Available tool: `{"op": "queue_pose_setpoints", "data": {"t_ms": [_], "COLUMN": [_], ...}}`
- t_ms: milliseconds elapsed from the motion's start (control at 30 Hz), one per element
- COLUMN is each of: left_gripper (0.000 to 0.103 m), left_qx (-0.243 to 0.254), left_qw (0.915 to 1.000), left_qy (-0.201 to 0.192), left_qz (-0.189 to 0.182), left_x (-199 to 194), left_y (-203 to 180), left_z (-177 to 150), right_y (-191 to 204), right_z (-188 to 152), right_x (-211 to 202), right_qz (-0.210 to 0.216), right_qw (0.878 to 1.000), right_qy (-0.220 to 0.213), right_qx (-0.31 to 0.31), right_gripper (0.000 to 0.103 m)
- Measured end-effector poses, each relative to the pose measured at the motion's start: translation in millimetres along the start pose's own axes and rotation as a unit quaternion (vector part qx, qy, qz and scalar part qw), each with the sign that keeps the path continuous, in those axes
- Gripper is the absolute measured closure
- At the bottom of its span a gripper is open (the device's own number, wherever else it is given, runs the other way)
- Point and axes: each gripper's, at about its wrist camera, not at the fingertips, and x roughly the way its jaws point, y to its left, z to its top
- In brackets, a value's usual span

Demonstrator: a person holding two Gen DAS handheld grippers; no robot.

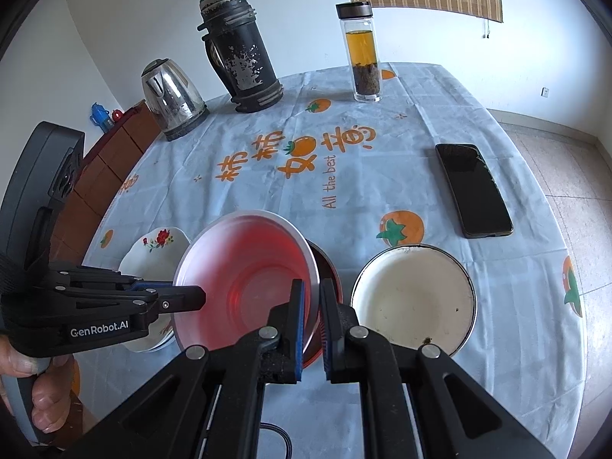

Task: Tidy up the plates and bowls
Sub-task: 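Lift the pink bowl with both grippers over the dark red bowl, then lower the pink bowl into the dark red bowl with both grippers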

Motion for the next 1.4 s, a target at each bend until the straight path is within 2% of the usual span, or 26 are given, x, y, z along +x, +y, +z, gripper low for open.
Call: {"op": "queue_pose_setpoints", "data": {"t_ms": [367,1400], "left_gripper": [0.097,0.097], "left_qx": [-0.012,-0.016], "left_qw": [0.9996,0.9993], "left_qy": [0.024,0.034], "left_qz": [-0.001,0.006], "left_x": [12,18], "left_y": [2,6], "left_z": [4,6], "right_y": [-5,-5], "right_z": [-1,0], "right_x": [17,30], "right_qz": [-0.004,-0.007], "right_qw": [1.0,0.999], "right_qy": [0.022,0.037], "right_qx": [0.003,0.001], "right_gripper": [0.095,0.095]}}
